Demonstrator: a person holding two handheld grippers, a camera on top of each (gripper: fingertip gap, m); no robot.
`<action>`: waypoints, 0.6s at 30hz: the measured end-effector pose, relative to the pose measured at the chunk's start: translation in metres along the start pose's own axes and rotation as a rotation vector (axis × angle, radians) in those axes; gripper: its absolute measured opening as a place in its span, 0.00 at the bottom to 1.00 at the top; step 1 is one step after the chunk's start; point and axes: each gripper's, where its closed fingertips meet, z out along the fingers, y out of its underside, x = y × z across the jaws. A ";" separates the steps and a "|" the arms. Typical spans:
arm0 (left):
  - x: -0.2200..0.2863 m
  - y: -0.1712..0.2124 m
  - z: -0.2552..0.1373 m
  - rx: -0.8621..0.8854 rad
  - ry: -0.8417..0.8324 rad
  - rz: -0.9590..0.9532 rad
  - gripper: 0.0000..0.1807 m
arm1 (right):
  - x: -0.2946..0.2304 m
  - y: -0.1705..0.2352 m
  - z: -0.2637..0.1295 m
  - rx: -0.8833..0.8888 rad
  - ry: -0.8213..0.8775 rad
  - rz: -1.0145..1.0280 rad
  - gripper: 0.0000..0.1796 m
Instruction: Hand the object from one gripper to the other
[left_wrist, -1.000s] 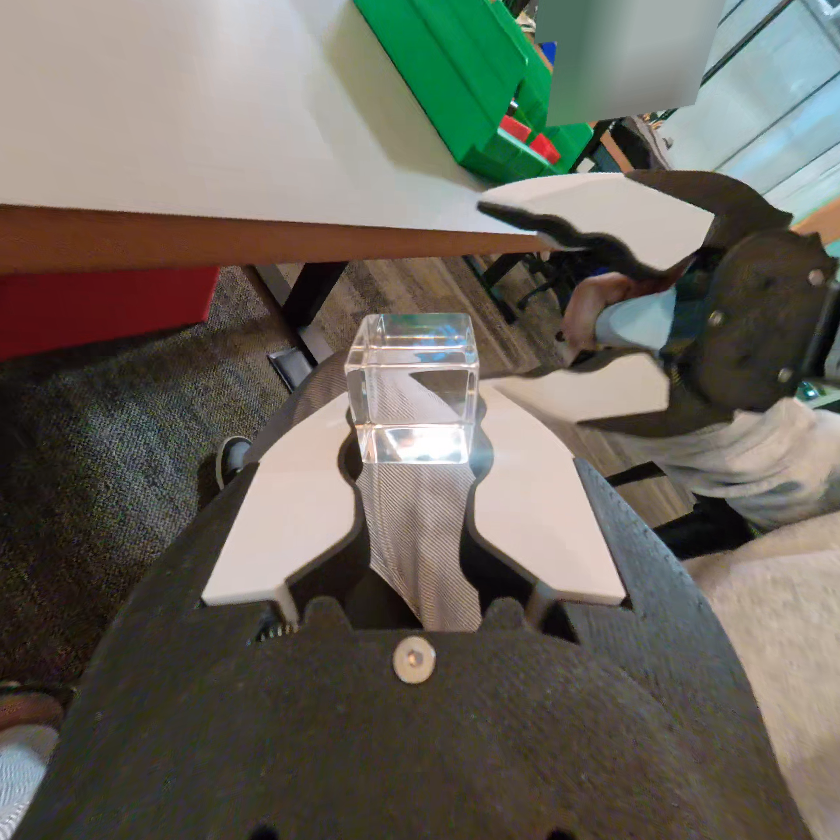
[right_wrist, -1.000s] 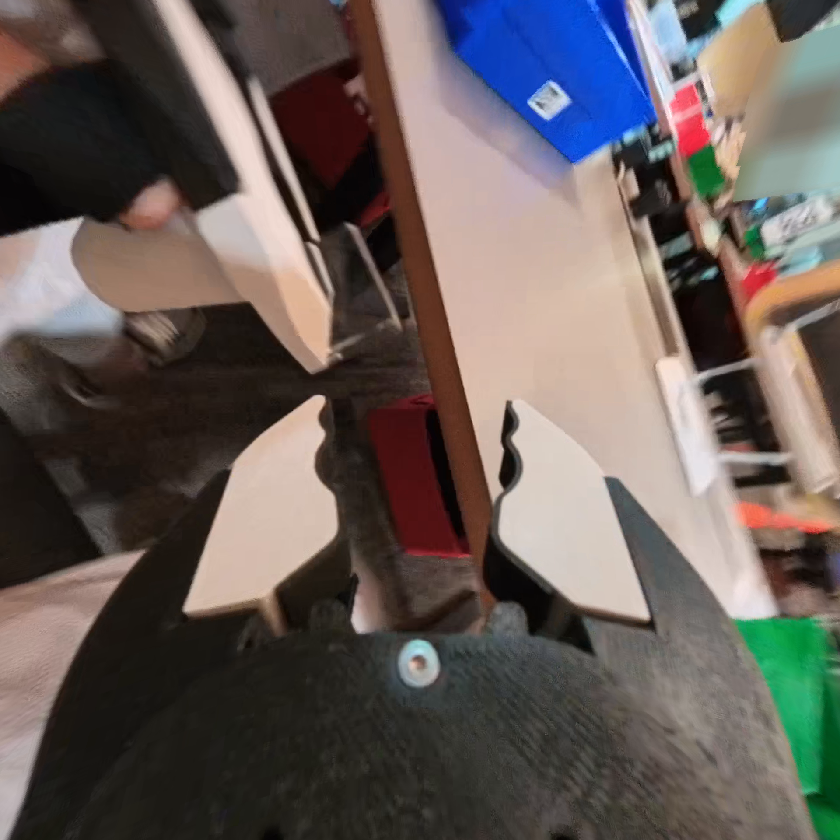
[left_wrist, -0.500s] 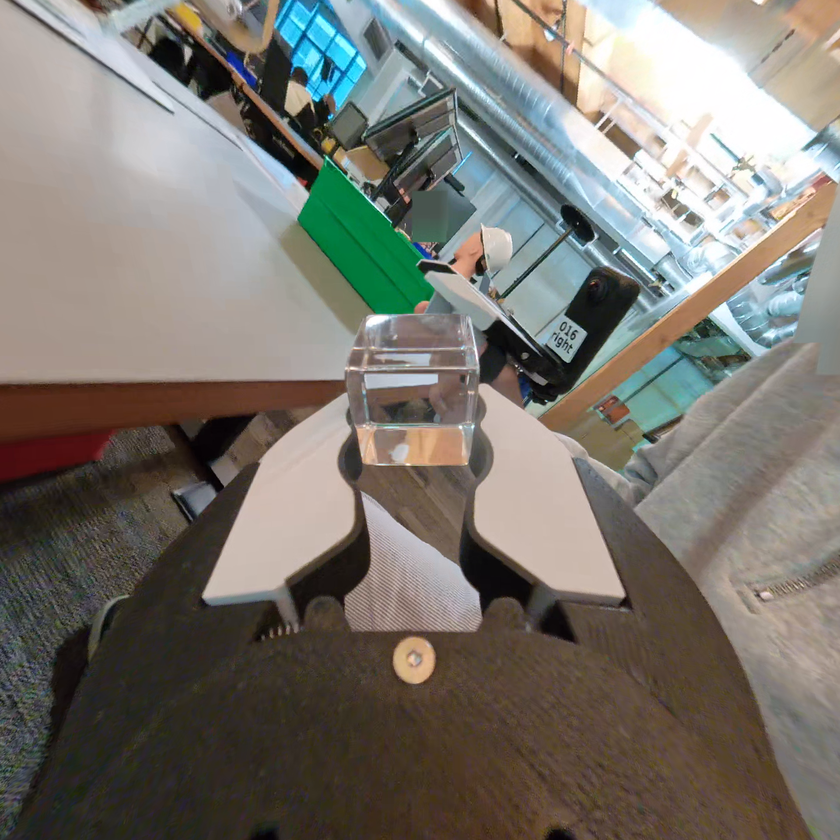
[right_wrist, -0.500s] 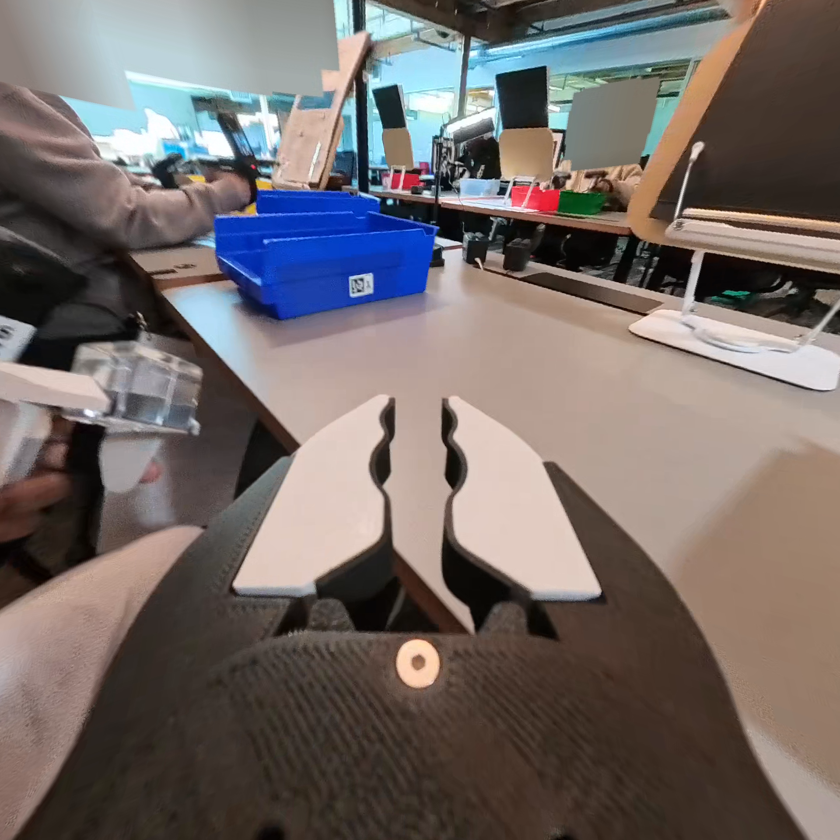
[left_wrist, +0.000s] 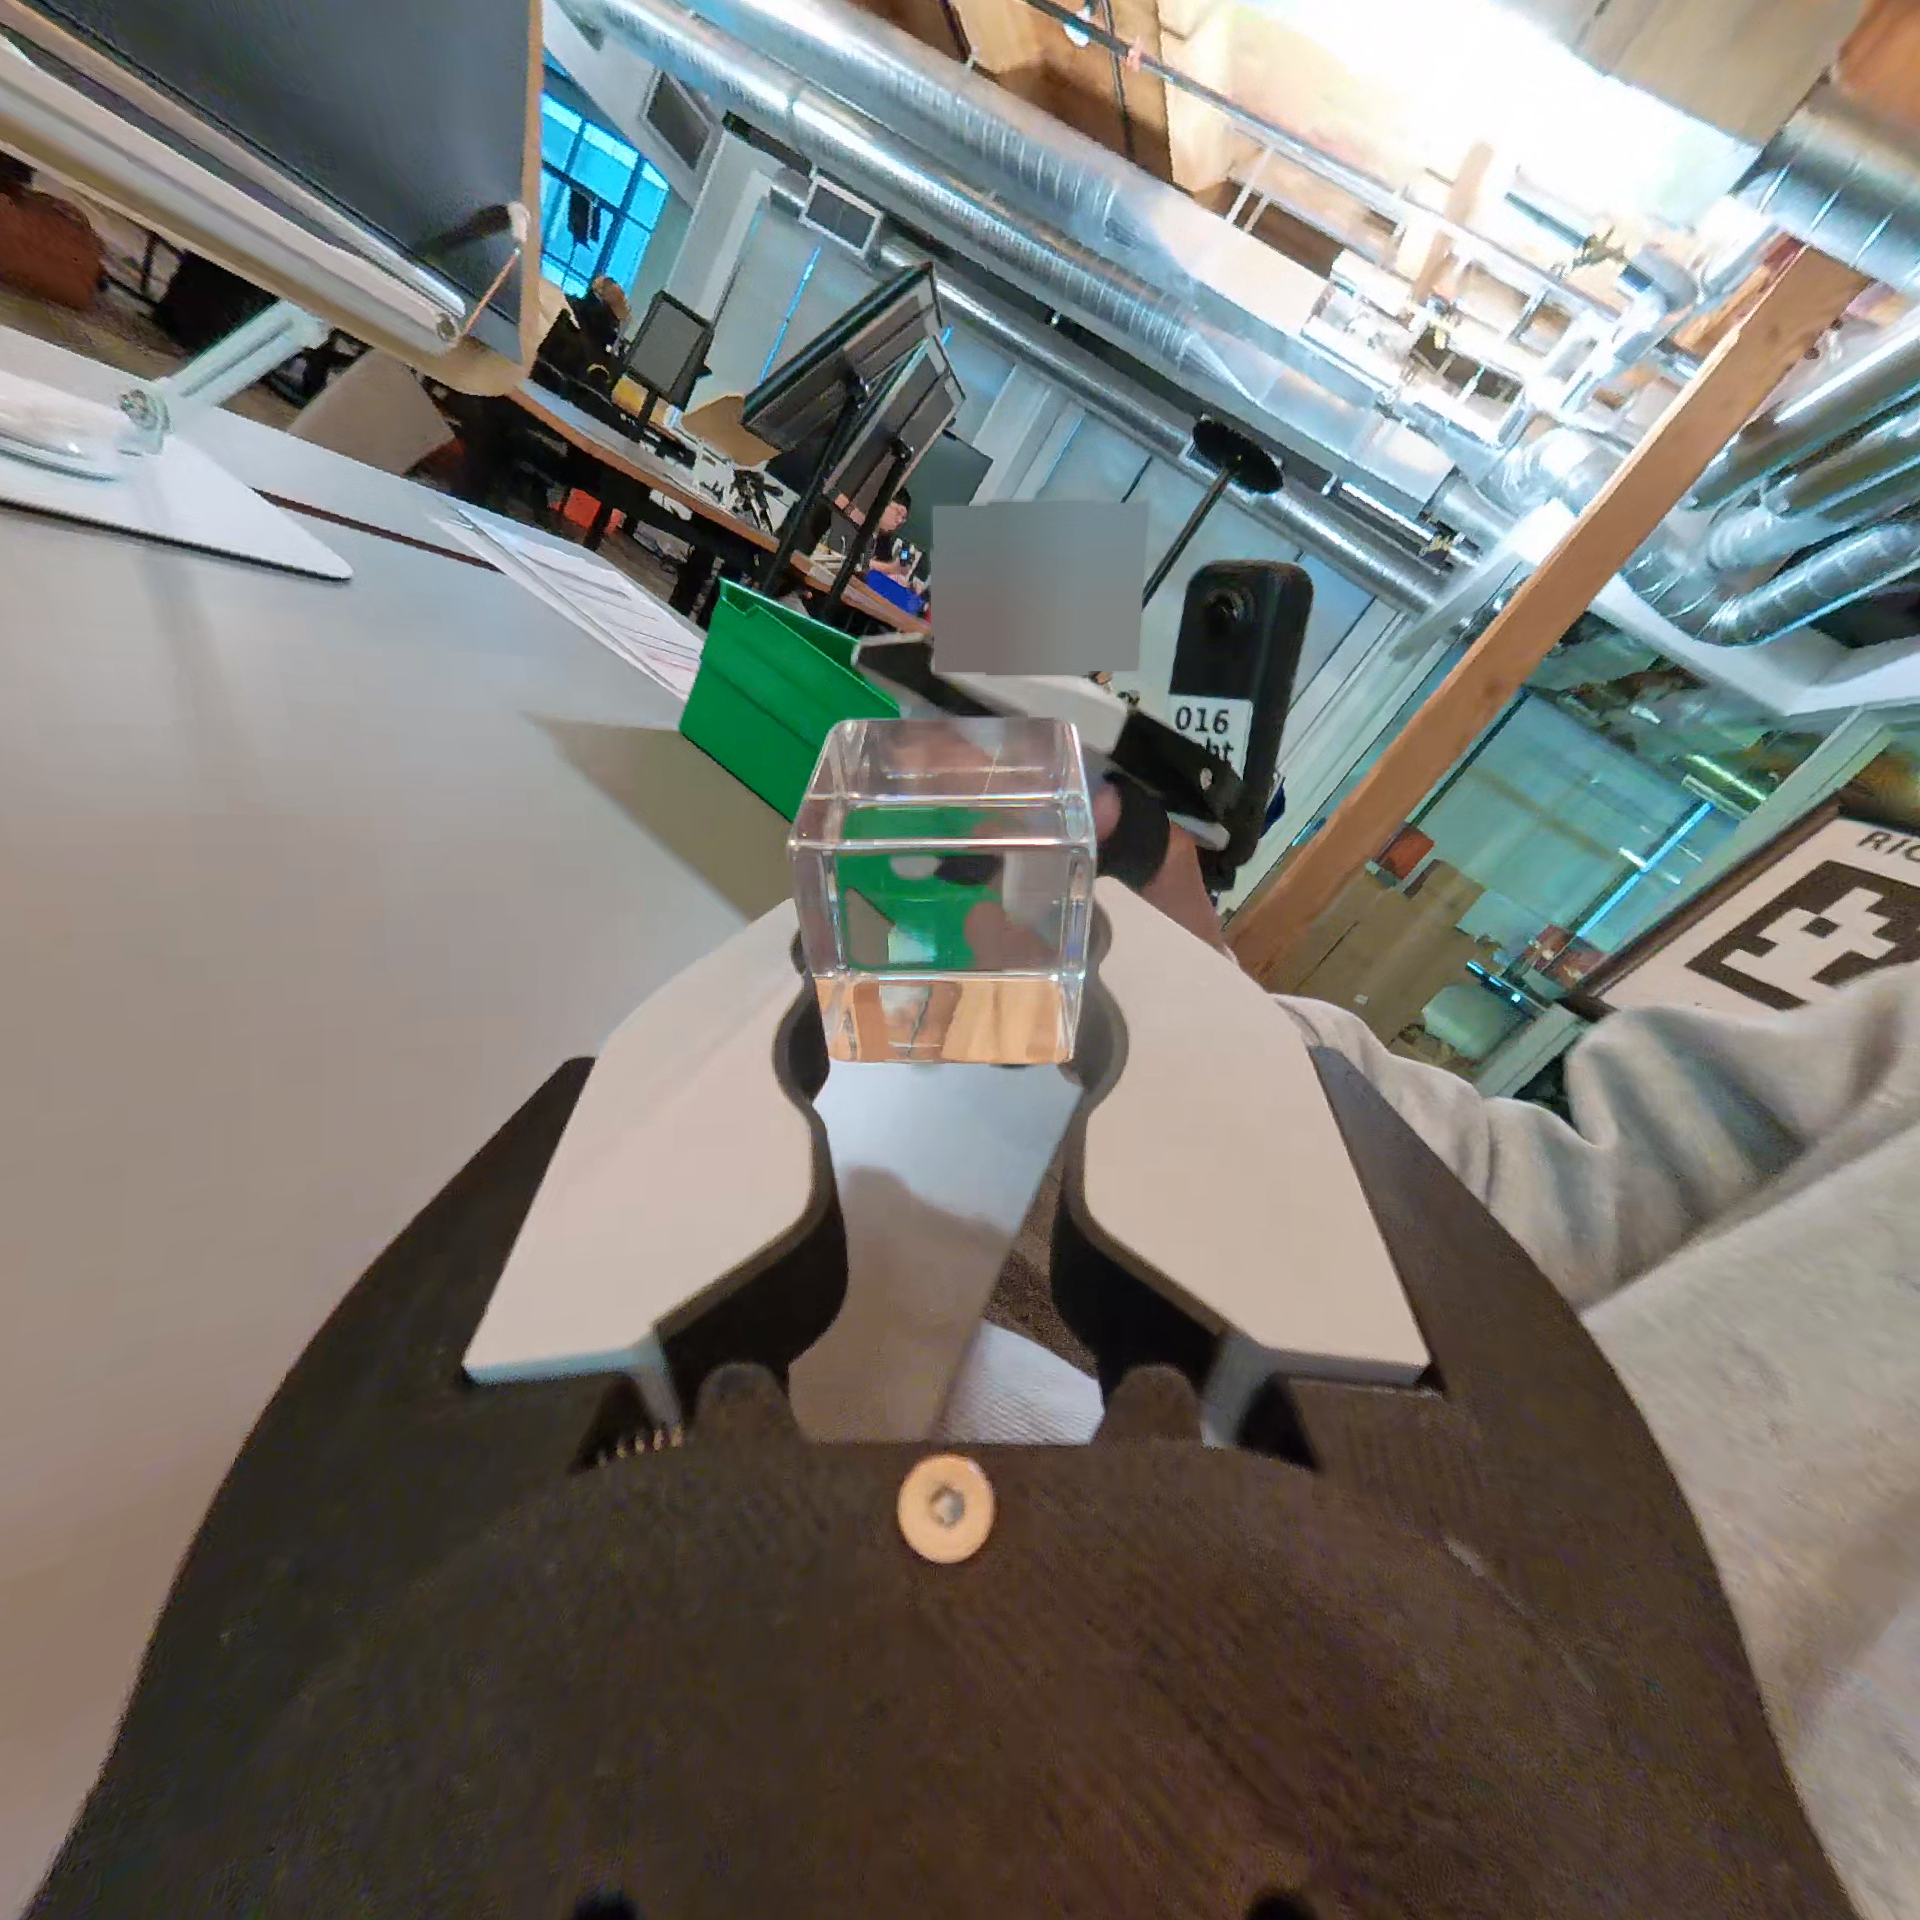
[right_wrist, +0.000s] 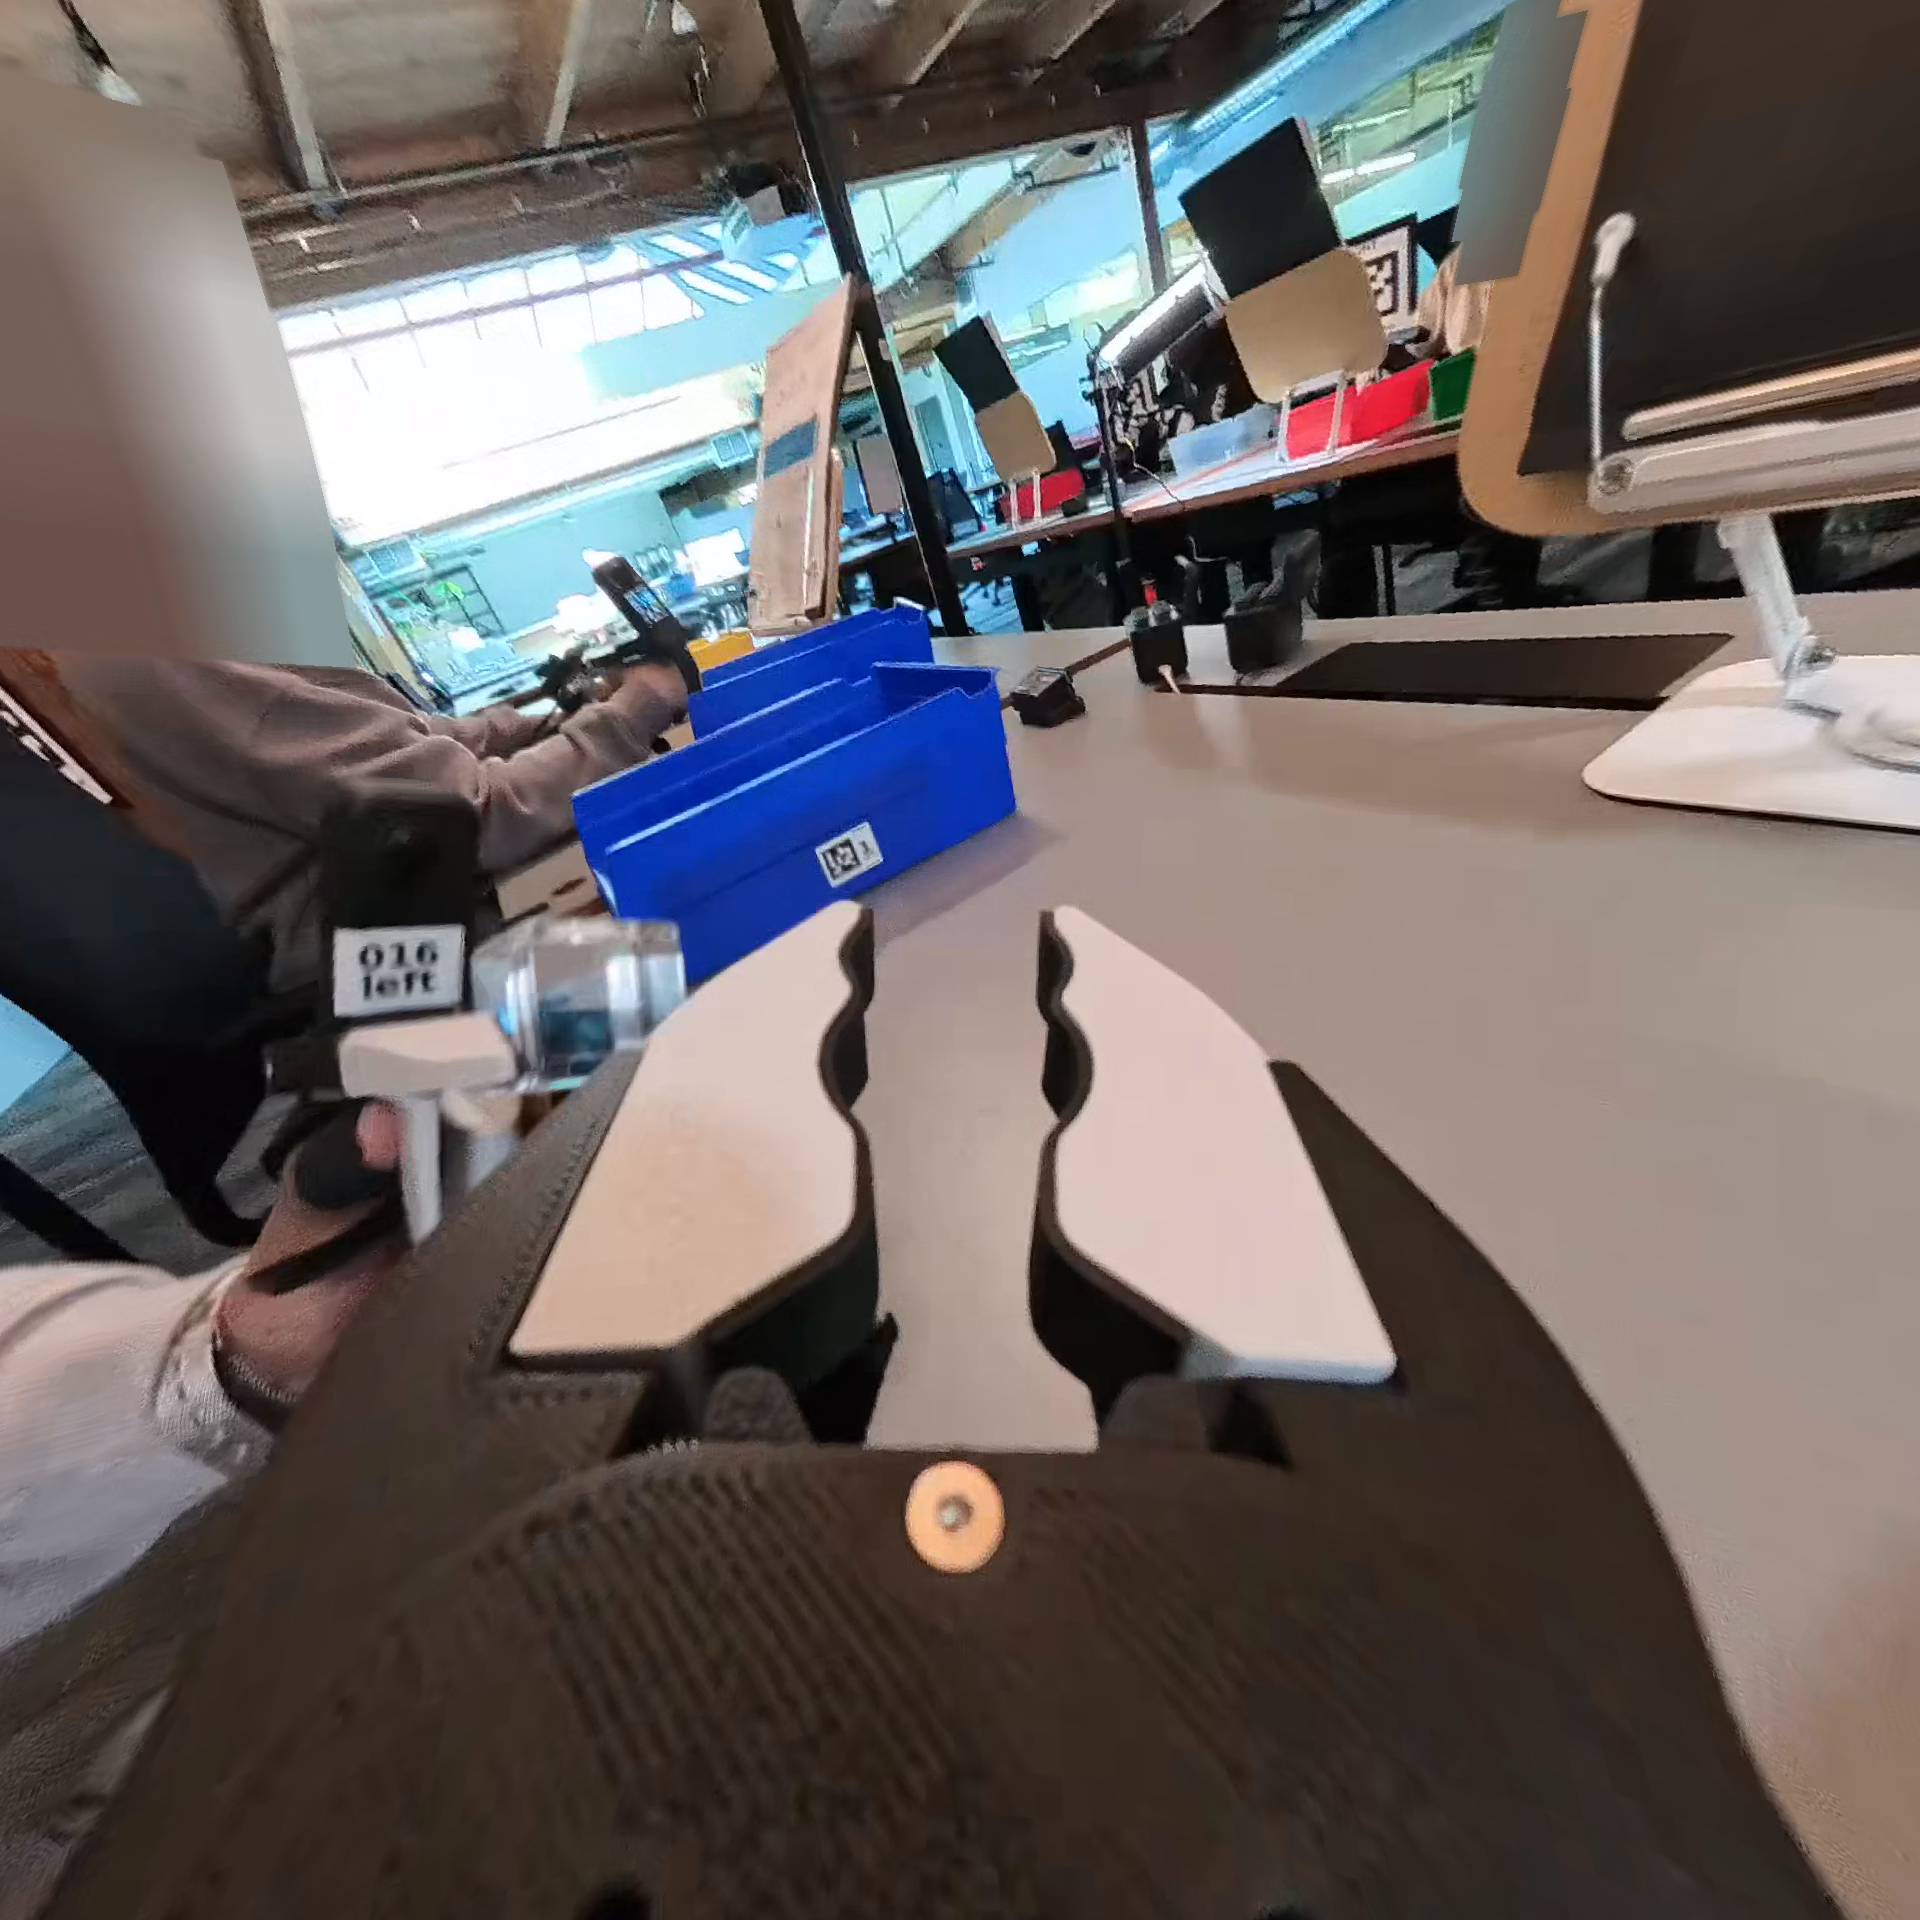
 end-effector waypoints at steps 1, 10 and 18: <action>-0.007 -0.004 0.008 -0.007 0.009 0.000 0.26 | 0.005 0.006 0.002 -0.028 0.006 0.003 0.17; -0.037 -0.006 0.040 -0.038 0.072 -0.136 0.26 | 0.033 0.026 -0.017 -0.027 0.002 0.236 0.20; -0.049 0.002 0.023 -0.050 0.148 -0.320 0.25 | 0.017 0.050 0.001 -0.115 -0.269 0.477 0.21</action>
